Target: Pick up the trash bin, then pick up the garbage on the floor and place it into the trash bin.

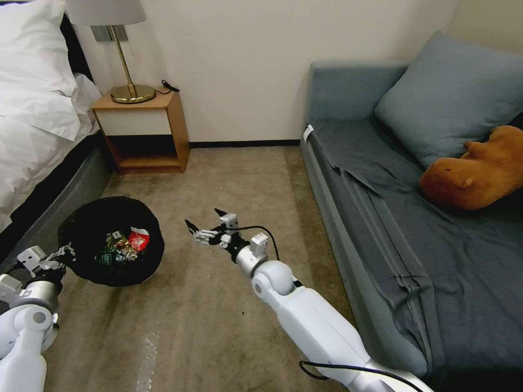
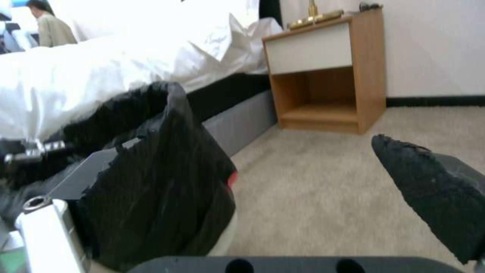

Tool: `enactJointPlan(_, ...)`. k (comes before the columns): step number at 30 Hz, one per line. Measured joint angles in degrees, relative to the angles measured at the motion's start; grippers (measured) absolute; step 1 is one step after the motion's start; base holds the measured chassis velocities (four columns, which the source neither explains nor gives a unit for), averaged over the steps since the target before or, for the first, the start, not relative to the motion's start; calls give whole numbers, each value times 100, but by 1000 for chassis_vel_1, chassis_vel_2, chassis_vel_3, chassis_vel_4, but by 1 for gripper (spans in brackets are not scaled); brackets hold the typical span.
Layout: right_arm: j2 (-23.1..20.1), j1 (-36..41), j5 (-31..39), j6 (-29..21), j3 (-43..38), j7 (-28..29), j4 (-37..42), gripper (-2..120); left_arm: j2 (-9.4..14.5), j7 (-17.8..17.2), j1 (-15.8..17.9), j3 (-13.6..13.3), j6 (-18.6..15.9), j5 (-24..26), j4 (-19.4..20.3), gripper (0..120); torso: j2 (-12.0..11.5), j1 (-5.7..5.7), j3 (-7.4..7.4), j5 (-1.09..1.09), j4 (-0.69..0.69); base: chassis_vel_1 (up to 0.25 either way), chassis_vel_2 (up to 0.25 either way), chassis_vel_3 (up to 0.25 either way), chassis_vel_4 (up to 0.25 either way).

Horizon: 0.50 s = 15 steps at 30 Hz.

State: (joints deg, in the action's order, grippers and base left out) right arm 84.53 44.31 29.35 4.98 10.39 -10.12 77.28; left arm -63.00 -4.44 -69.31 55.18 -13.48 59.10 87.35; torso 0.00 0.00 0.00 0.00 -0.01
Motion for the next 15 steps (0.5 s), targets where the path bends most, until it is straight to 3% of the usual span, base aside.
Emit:
enactJointPlan(7, 15, 354, -186, -11, -83, -28, 146, 100, 47, -718, 29, 2, -134, 571, -150, 4, 0, 0, 0, 0, 0, 0, 0, 0, 0)
enactJointPlan(15, 18, 554, -314, -14, -157, -28, 221, 100, 76, -953, 33, -60, -167, 623, -429, 4, 0, 0, 0, -1, 1, 0, 0, 0, 0)
